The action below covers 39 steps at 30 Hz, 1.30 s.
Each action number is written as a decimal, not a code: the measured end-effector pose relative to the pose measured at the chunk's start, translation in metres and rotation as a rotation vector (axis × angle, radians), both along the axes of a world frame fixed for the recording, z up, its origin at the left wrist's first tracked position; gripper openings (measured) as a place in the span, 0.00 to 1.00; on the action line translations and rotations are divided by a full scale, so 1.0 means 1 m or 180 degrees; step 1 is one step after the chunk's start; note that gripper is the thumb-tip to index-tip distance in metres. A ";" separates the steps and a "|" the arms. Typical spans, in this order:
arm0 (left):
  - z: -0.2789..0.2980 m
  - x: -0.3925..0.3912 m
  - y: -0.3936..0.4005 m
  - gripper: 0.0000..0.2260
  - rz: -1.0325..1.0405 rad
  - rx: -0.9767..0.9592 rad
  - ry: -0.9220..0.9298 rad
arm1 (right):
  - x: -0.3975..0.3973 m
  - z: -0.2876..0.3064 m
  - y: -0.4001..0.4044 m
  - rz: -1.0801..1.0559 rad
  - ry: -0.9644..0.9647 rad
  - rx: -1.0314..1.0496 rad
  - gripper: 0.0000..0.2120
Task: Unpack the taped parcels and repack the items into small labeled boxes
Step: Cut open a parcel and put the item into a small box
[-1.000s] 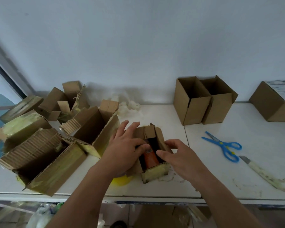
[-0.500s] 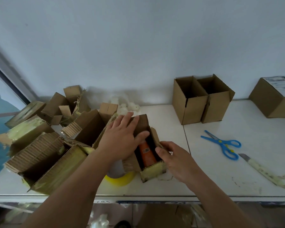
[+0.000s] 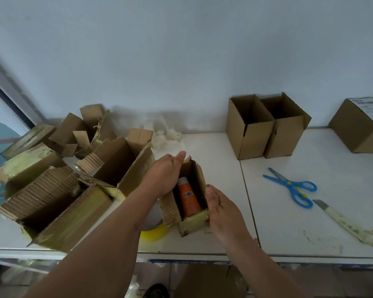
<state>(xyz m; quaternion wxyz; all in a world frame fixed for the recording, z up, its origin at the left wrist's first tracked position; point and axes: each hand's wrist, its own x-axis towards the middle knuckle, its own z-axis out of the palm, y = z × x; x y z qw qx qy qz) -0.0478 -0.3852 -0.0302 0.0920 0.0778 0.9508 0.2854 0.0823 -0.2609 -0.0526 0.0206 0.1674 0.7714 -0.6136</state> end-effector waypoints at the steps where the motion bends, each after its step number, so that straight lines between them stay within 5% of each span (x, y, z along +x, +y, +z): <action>1: 0.000 -0.001 0.000 0.23 -0.0034 -0.0023 0.0033 | 0.000 -0.001 -0.002 -0.0059 -0.0020 -0.0029 0.13; 8: 0.005 -0.004 -0.004 0.22 -0.0265 -0.0091 0.0006 | -0.003 -0.001 -0.003 -0.0200 -0.0239 -0.0105 0.16; 15: 0.008 -0.005 -0.001 0.23 -0.0427 -0.0333 0.0112 | -0.001 0.016 0.010 0.0015 -0.0387 -0.0341 0.08; 20: 0.024 -0.001 0.005 0.19 -0.0500 -0.1080 0.0586 | -0.004 0.028 0.034 -0.0088 -0.0485 -0.0135 0.20; 24: 0.033 -0.006 0.019 0.22 -0.0369 -0.1221 0.1006 | -0.012 0.027 0.059 -0.0329 -0.0604 0.0065 0.21; 32: 0.058 -0.008 0.106 0.19 -0.0320 0.0398 0.0712 | -0.053 0.067 0.123 -0.1154 -0.0094 0.0828 0.12; 39: 0.063 -0.025 0.174 0.24 0.0369 0.1250 -0.0246 | -0.086 0.091 0.156 -0.0963 0.0106 0.0355 0.14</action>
